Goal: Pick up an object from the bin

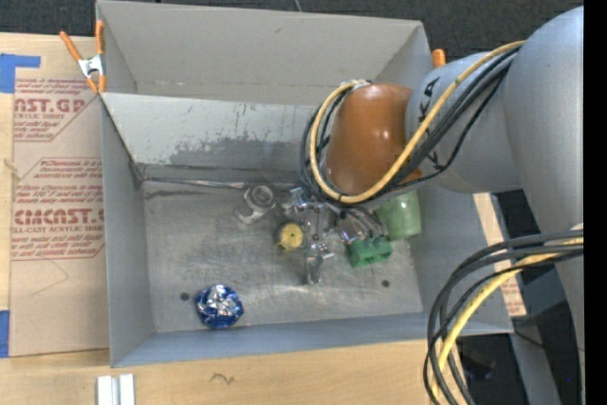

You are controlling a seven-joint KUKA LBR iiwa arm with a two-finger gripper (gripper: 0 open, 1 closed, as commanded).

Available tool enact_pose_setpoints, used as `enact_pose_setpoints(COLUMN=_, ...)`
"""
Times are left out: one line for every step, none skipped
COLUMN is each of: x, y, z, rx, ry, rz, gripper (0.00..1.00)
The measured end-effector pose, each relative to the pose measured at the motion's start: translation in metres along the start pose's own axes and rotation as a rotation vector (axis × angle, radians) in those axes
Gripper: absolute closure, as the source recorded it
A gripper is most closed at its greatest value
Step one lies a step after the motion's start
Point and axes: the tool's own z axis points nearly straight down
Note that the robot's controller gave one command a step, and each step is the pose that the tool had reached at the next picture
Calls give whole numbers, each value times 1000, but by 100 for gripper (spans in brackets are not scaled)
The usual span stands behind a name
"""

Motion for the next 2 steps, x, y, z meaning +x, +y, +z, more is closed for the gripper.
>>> enact_pose_setpoints(x=1, y=-1, z=-1, rx=0, ry=6, rz=1, gripper=100)
enact_pose_setpoints(x=43, y=-25, z=-189, rx=3, ry=2, rz=-216, gripper=100)
